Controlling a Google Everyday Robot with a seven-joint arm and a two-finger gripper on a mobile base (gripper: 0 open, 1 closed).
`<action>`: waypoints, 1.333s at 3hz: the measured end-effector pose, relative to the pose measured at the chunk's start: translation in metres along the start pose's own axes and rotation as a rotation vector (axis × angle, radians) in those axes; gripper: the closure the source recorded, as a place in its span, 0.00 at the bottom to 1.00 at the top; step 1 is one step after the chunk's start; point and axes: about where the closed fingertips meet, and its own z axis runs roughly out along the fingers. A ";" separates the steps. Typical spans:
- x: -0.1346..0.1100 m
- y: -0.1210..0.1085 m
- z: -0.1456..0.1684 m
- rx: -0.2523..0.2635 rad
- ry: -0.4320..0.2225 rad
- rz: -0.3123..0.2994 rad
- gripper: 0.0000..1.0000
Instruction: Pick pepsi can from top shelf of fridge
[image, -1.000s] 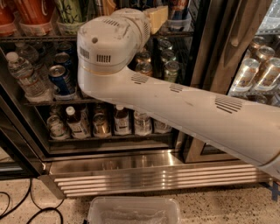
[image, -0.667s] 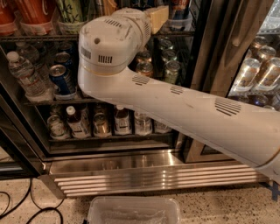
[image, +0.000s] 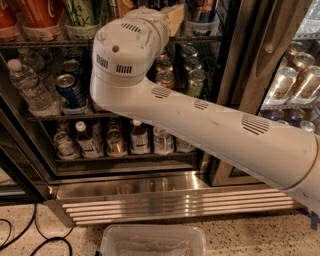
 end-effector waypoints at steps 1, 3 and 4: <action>0.001 -0.002 0.002 -0.007 -0.016 0.003 0.58; 0.001 -0.002 0.002 -0.007 -0.016 0.003 1.00; -0.005 -0.004 0.005 0.016 -0.013 -0.010 1.00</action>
Offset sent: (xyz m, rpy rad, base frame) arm 0.0021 -0.0026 -0.0008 -0.0012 -0.0157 0.0079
